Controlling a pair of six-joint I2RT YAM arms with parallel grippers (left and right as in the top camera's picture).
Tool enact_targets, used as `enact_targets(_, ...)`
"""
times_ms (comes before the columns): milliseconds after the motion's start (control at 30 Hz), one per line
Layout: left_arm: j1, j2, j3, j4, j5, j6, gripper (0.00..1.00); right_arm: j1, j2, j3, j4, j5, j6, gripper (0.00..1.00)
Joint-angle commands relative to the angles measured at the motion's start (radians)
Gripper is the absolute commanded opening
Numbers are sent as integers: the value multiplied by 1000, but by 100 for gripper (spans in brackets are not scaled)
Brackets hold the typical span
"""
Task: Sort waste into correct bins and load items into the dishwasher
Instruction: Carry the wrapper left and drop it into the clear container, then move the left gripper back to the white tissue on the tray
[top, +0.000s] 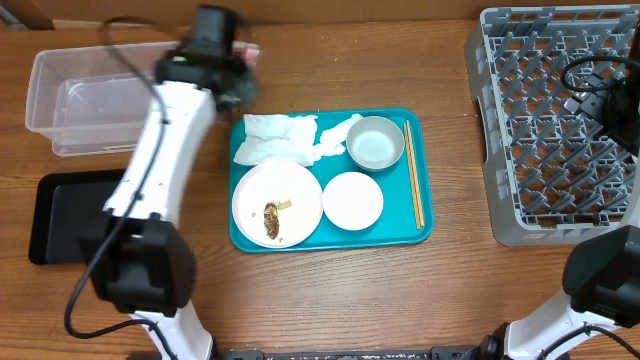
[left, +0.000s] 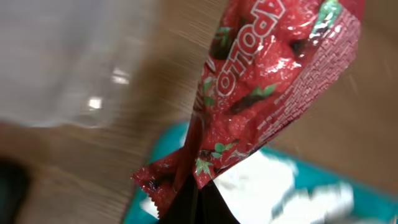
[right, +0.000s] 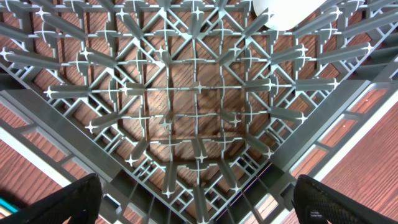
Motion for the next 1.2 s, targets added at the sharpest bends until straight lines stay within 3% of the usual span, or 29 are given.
enact_targets(0,146,-38,23,8,-34,-333,4,-1,-11,-1,3,2,2,100)
enact_targets(200,289,-38,23,48,51,-455,4,-1,-11,-1,3,2,2,100)
enact_targets(300,340,-38,23,48,37,-458,40,-1,-11,-1,3,2,2,100)
enact_targets(367,358,-38,23,48,21,-457,83,-1,-11,-1,3,2,2,100)
enact_targets(400,364,-38,23,49,22,-452,100,-1,-11,-1,3,2,2,100)
enact_targets(500,367,-38,23,48,26,-448,100,-1,-11,-1,3,2,2,100)
enact_targets(600,364,-38,23,52,127,-385,100,-1,-11,-1,3,2,2,100)
enact_targets(767,321,-38,23,127,517,-46,96,-1,-11,-1,3,2,2,100)
enact_targets(867,256,-38,23,145,658,151,83,-1,-11,-1,3,2,2,100)
enact_targets(1000,124,-34,23,111,587,367,80,-1,-11,-1,3,2,2,100)
enact_targets(1167,-57,8,23,48,270,405,72,-1,-11,-1,3,2,2,100)
